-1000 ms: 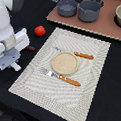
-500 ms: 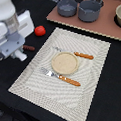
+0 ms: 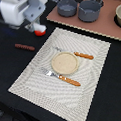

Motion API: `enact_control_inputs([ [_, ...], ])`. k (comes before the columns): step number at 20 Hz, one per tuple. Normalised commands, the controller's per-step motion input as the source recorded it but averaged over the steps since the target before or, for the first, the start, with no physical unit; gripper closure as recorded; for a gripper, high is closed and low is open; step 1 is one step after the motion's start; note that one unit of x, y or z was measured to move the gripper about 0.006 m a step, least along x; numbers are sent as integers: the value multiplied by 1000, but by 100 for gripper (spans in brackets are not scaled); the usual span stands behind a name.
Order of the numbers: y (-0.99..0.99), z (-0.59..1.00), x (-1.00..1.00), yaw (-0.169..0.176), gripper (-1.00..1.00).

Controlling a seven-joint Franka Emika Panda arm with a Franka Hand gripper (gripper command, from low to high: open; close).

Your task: Place the fish, sausage, and tomato into the frying pan.

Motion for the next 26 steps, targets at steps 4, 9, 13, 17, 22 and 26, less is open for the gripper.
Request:
enact_control_inputs([
  [4,991,61,281,2,100],
  [9,1000,0,250,0,100],
  [13,1000,0,239,0,100],
  [17,1000,0,249,0,100],
  [22,976,-49,310,0,100],
  [26,966,-63,332,0,100],
])
